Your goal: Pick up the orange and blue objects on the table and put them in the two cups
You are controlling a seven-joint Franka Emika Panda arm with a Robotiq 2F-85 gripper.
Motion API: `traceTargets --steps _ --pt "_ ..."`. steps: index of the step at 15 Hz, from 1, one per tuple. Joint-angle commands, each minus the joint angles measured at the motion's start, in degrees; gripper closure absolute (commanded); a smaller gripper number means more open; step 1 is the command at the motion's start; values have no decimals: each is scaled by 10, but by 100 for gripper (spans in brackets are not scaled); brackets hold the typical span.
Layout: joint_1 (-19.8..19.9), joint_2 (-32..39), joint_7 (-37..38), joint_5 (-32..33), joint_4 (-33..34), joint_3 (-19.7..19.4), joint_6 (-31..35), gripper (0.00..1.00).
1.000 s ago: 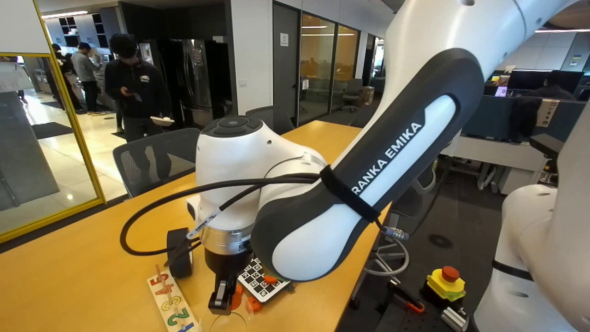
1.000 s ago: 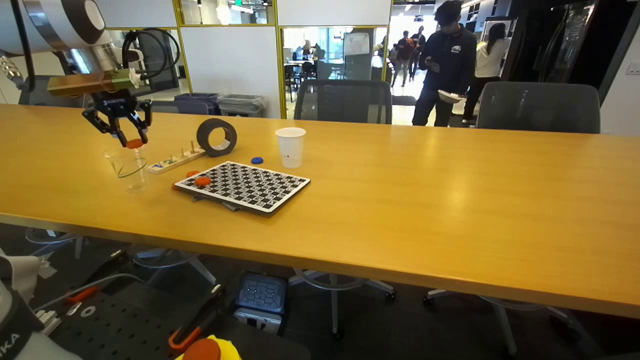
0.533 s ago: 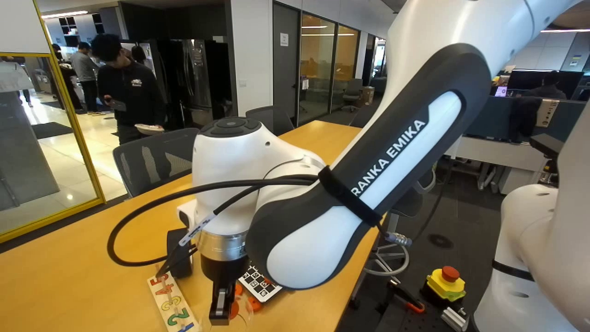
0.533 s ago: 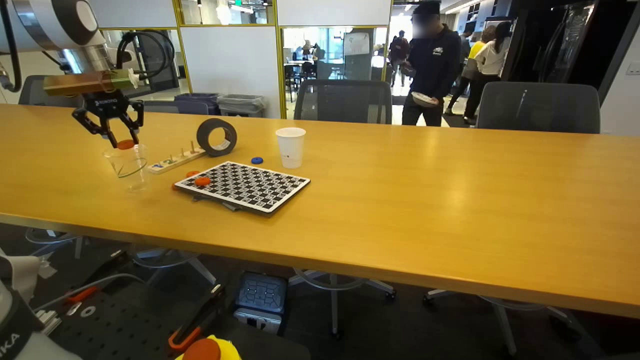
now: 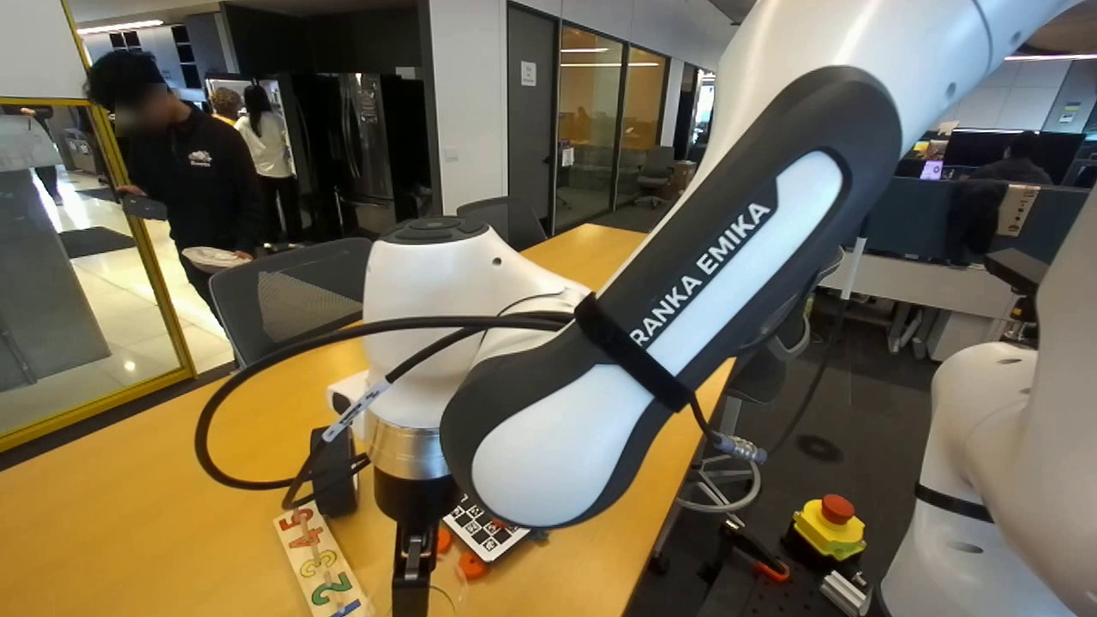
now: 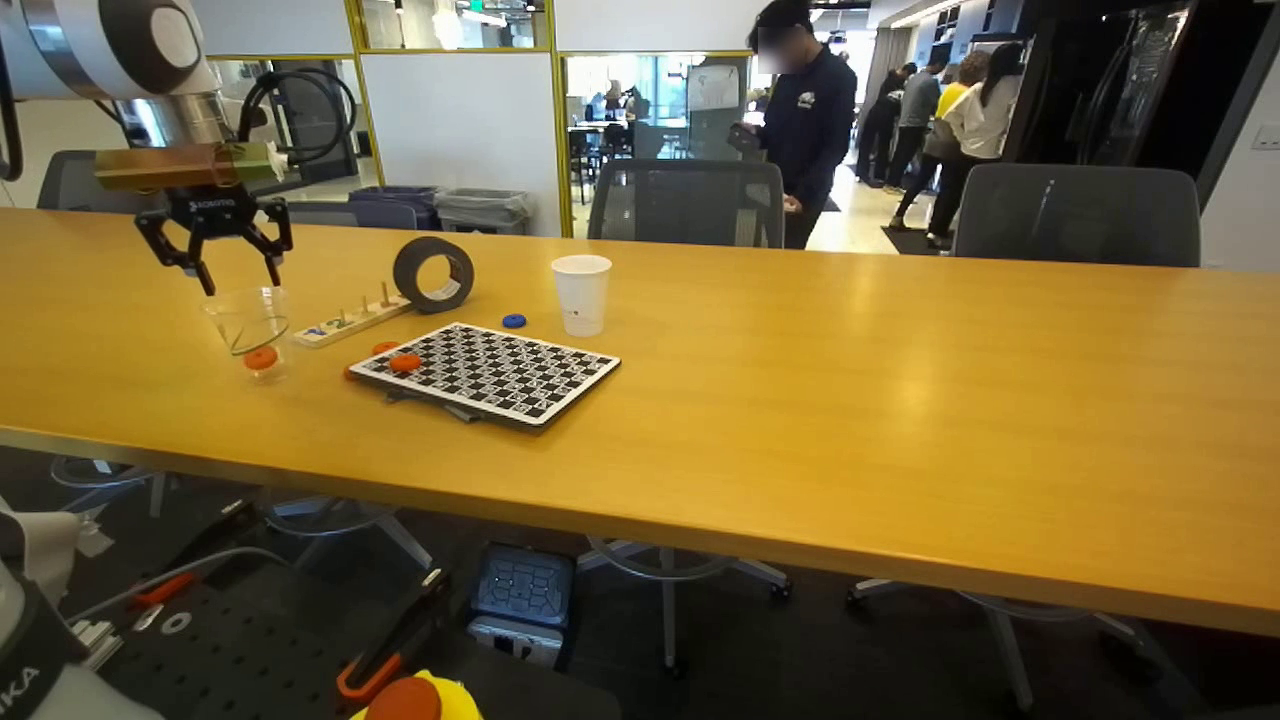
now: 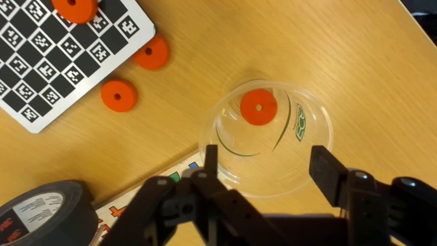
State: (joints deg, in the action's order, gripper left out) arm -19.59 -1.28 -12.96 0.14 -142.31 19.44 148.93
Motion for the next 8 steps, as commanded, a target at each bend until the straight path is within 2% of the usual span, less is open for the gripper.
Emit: traceTargets --steps 1,8 --pt "5 -19 -9 28 0 -5 -17 0" --pt "29 -49 -66 123 -25 -33 -9 0"
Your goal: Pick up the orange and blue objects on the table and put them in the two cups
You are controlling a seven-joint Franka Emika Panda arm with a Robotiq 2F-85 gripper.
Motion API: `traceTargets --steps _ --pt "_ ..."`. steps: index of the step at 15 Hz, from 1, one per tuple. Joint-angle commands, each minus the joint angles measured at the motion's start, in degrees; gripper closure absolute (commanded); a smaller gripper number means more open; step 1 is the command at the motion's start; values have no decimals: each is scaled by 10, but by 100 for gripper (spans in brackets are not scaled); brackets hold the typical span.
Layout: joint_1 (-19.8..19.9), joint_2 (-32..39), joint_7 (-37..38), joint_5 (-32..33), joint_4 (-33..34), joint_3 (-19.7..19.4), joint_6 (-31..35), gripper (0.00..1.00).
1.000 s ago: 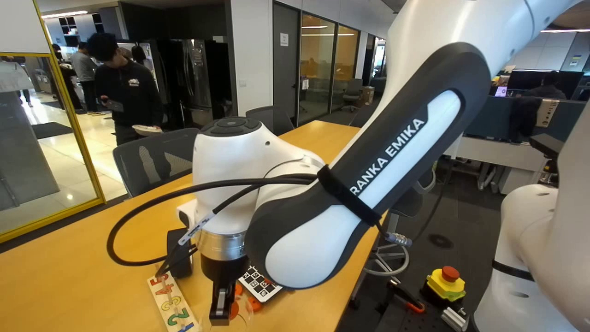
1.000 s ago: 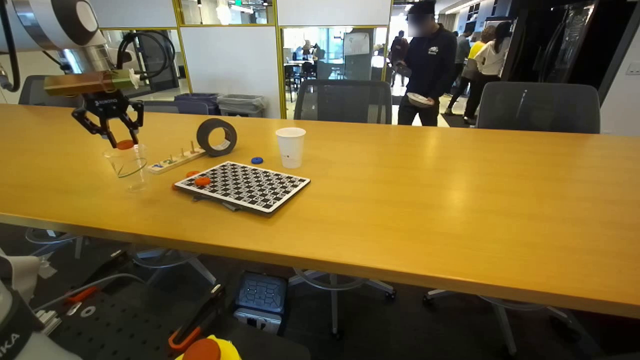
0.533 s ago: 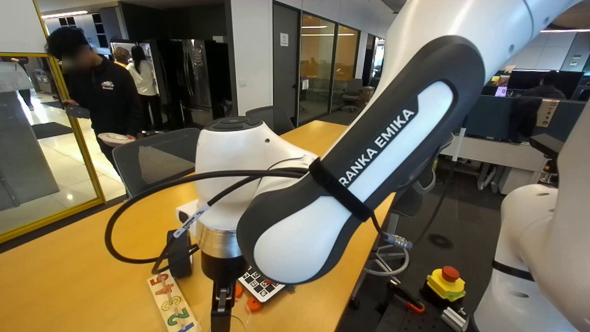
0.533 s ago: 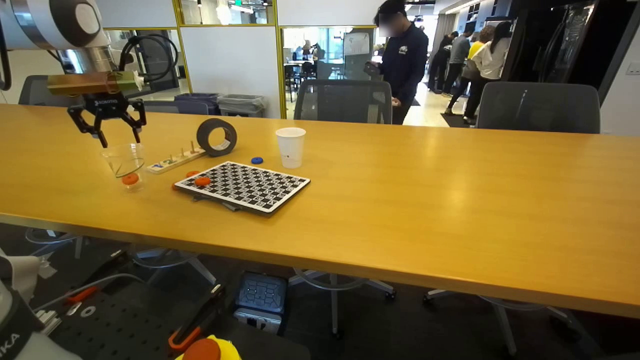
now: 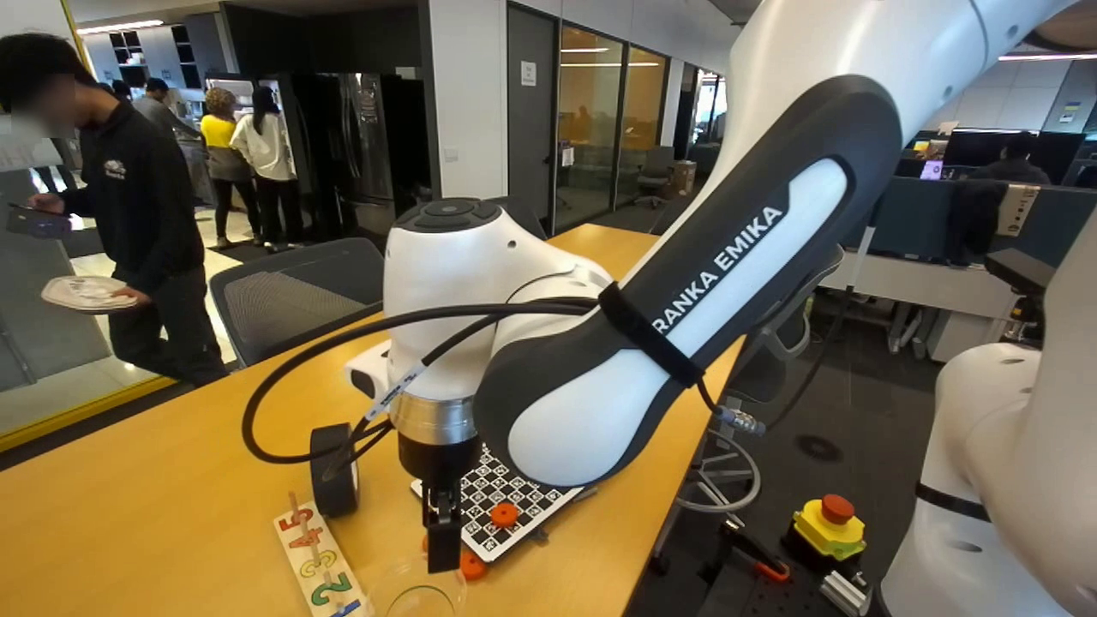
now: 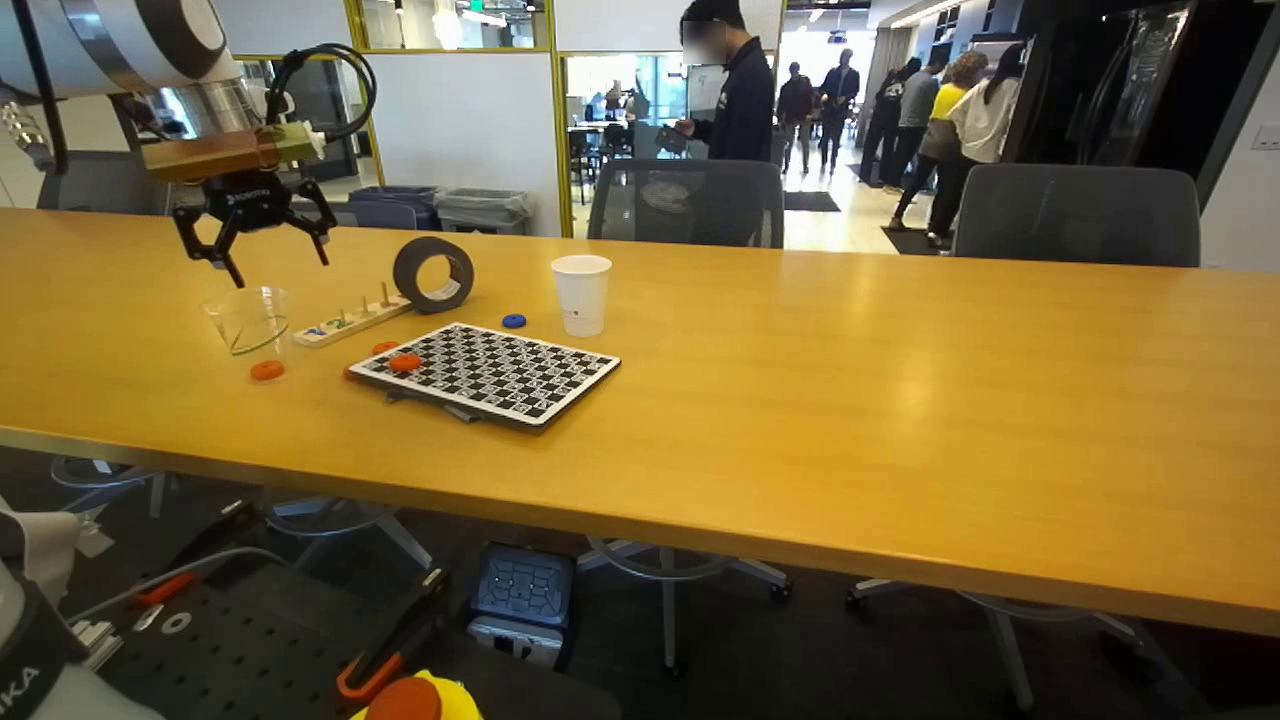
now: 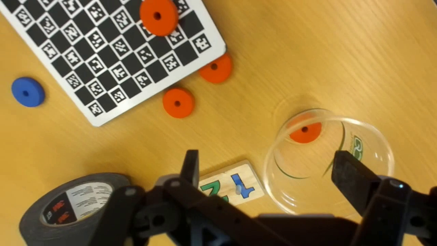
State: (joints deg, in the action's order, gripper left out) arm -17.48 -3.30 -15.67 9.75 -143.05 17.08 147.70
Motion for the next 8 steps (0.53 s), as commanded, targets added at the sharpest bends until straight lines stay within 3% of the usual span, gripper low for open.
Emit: traceTargets --steps 1,8 --pt "9 -29 -61 25 -22 -14 12 0" --pt "17 -5 -213 -4 -32 -49 37 0"
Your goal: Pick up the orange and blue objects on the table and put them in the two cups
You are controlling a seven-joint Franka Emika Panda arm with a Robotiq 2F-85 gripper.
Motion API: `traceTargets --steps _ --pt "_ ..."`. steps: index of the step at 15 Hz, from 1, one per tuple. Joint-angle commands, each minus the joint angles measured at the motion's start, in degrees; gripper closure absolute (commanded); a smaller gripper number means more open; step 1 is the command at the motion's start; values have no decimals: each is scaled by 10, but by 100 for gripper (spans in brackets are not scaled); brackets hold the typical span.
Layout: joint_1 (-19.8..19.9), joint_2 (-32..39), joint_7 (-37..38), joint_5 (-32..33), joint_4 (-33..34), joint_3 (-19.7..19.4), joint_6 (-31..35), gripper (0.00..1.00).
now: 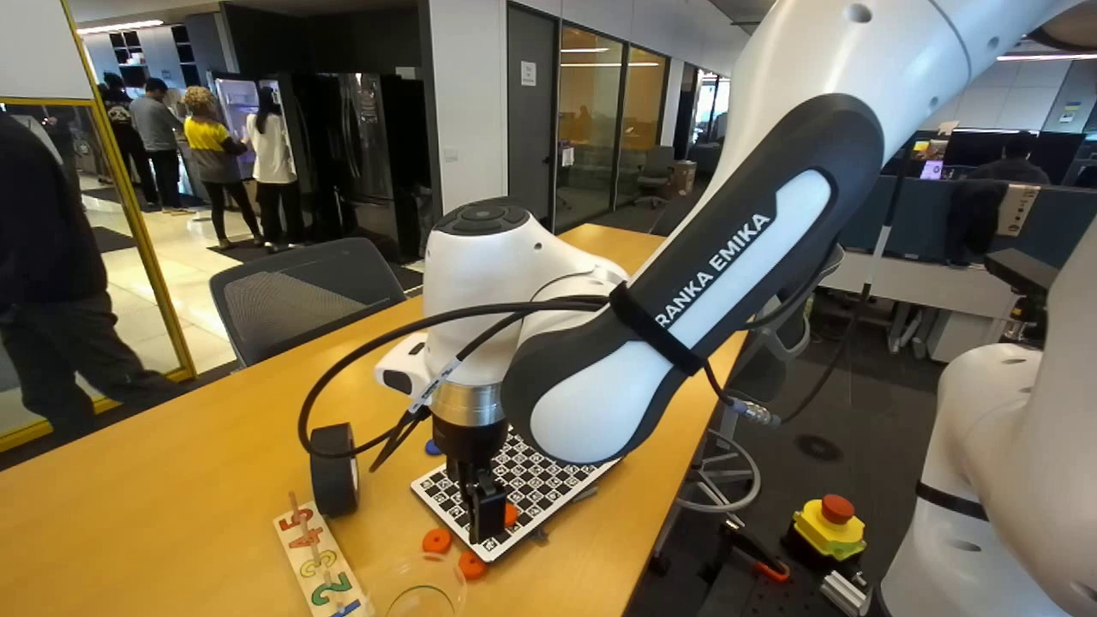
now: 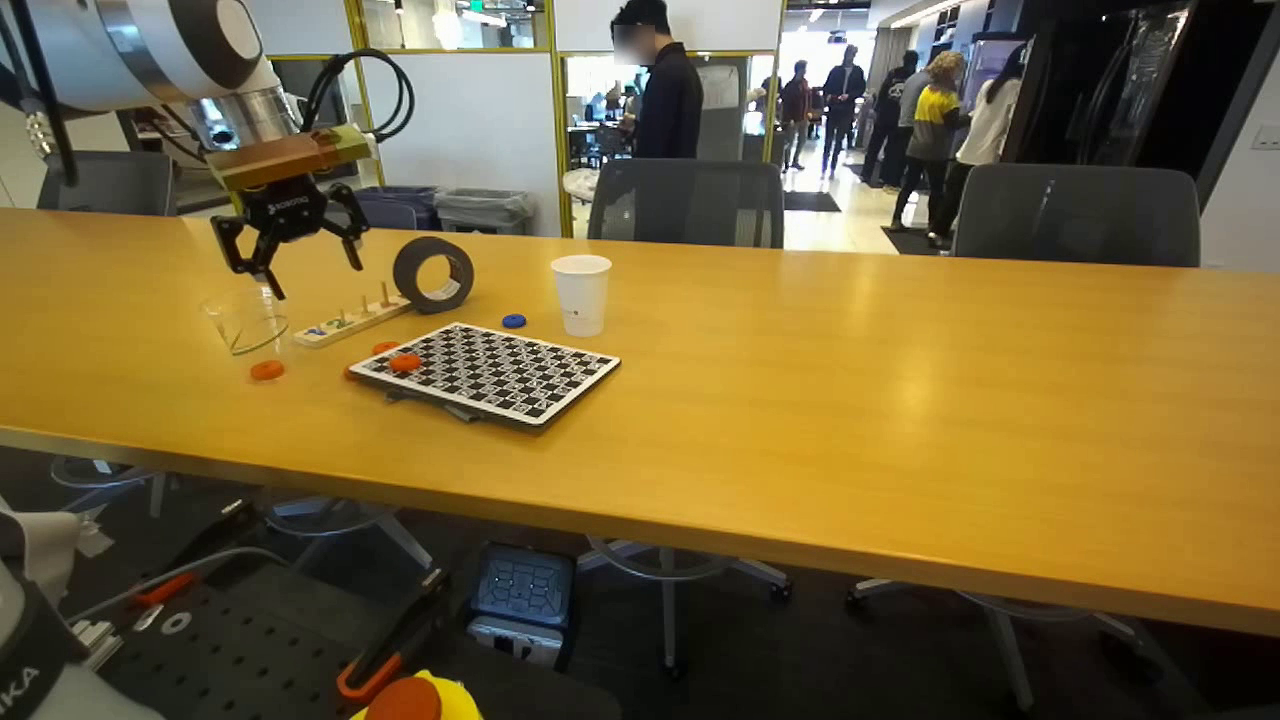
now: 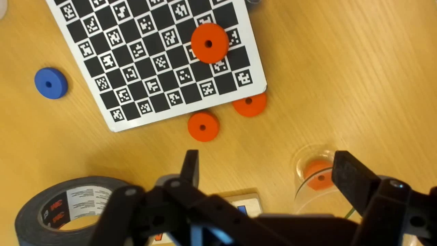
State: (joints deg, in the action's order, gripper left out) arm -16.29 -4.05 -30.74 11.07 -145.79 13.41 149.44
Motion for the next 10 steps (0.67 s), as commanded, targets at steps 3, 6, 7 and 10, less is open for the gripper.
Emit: traceTargets --steps 3,6,7,10 --pt "11 22 -127 -44 4 -22 26 0" --pt "17 49 -183 -71 19 -24 26 0" --pt "19 58 -202 -84 22 -22 27 0" --pt "25 81 -234 -99 33 -14 26 0"
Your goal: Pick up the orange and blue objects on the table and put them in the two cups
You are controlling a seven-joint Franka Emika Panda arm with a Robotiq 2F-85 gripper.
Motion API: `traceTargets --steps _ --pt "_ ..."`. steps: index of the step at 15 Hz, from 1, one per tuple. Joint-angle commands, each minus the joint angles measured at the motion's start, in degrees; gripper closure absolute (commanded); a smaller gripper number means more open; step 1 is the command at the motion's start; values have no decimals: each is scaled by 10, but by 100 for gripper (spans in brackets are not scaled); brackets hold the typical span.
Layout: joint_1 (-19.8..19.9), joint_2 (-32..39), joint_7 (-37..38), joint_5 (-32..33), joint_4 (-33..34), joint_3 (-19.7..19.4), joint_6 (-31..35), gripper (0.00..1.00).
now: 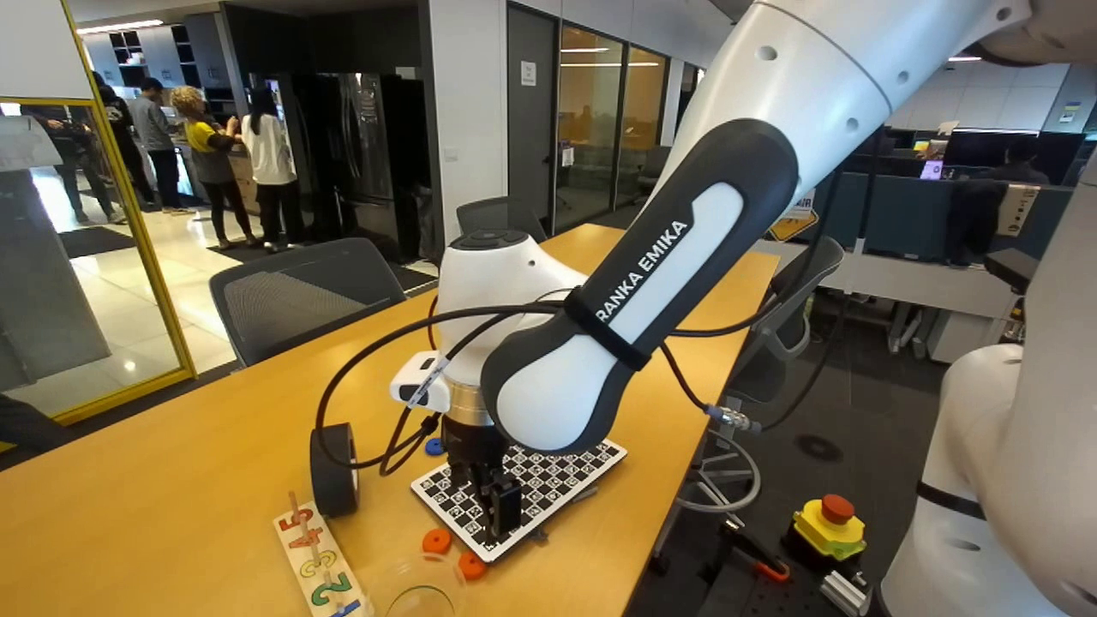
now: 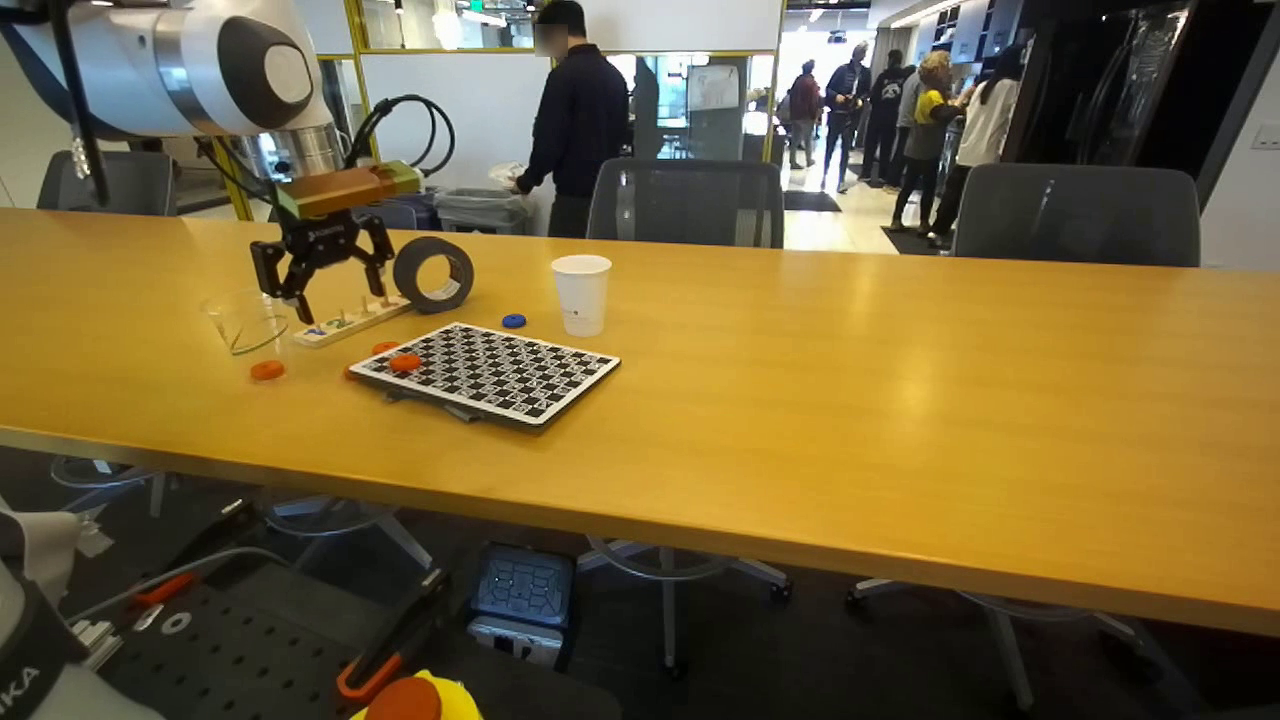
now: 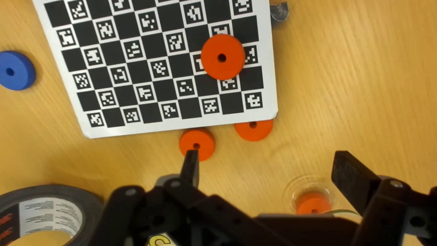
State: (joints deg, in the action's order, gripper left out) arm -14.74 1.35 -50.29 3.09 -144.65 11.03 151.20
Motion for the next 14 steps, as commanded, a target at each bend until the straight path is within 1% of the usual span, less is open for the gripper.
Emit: traceTargets --steps 1,5,14 --pt "11 33 -37 -10 24 12 7 0" --pt "15 58 -40 4 34 20 5 0" --pt "29 116 -48 0 57 40 3 0"
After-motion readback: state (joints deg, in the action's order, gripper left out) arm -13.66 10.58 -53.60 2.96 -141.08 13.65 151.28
